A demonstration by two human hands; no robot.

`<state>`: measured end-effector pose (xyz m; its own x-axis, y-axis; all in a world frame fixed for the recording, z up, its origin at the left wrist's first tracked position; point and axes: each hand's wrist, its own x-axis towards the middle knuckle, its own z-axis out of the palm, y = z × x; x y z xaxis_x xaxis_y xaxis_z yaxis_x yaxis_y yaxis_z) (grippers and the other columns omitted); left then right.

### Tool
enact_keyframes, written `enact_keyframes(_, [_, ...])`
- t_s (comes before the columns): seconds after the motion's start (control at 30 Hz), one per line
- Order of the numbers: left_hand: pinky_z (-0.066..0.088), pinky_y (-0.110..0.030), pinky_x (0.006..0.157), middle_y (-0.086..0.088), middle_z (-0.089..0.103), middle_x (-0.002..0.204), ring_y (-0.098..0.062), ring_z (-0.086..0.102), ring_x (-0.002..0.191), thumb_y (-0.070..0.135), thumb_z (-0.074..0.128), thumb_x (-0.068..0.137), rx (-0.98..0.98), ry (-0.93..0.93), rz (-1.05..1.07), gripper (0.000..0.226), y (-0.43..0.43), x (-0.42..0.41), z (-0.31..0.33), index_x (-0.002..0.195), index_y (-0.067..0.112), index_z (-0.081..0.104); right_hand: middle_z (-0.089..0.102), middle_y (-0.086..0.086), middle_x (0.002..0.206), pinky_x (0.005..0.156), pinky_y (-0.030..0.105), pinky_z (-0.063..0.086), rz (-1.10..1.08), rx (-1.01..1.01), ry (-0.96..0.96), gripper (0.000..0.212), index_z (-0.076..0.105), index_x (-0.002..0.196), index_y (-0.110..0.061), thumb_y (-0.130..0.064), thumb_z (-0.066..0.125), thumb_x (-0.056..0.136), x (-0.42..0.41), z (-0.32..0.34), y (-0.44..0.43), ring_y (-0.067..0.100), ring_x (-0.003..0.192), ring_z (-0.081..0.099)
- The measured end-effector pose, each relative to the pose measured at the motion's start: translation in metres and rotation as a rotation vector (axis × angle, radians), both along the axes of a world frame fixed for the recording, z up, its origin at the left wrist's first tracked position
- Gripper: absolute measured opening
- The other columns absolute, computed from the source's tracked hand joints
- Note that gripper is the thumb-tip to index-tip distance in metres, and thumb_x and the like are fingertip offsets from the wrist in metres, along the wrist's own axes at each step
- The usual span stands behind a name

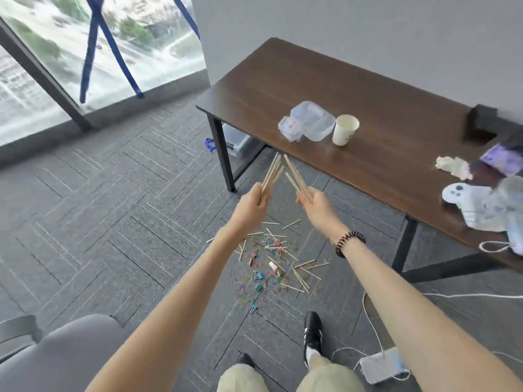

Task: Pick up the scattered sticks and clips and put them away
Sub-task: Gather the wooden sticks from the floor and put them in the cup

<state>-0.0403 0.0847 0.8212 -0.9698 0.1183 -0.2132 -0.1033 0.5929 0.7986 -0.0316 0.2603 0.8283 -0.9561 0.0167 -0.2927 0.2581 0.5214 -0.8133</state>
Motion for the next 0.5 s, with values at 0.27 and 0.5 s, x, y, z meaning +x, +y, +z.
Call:
enact_keyframes(0.27, [0.032,-0.031,0.056,0.004,0.046,0.068,-0.016,0.04,0.059,0.021,0.037,0.101,-0.006,0.112,-0.032,0.02,0.097,-0.073,0.027,0.092,0.004,0.044,0.049,-0.005,0.059,0.051,0.03,0.032,-0.011,0.09,0.116,0.033,0.053,0.08,-0.015,-0.038,0.04,0.1,-0.08,0.023,0.091,0.014,0.05,0.042])
enact_keyframes(0.5, [0.03,-0.029,0.053,0.008,0.043,0.061,-0.01,0.037,0.054,0.029,0.046,0.099,0.046,0.096,0.047,0.03,0.197,-0.171,0.006,0.072,0.018,0.04,0.056,-0.011,0.062,0.06,0.029,0.039,-0.091,0.006,0.148,0.024,0.055,0.081,-0.024,-0.043,0.051,0.094,-0.181,0.001,0.181,0.006,0.06,0.051])
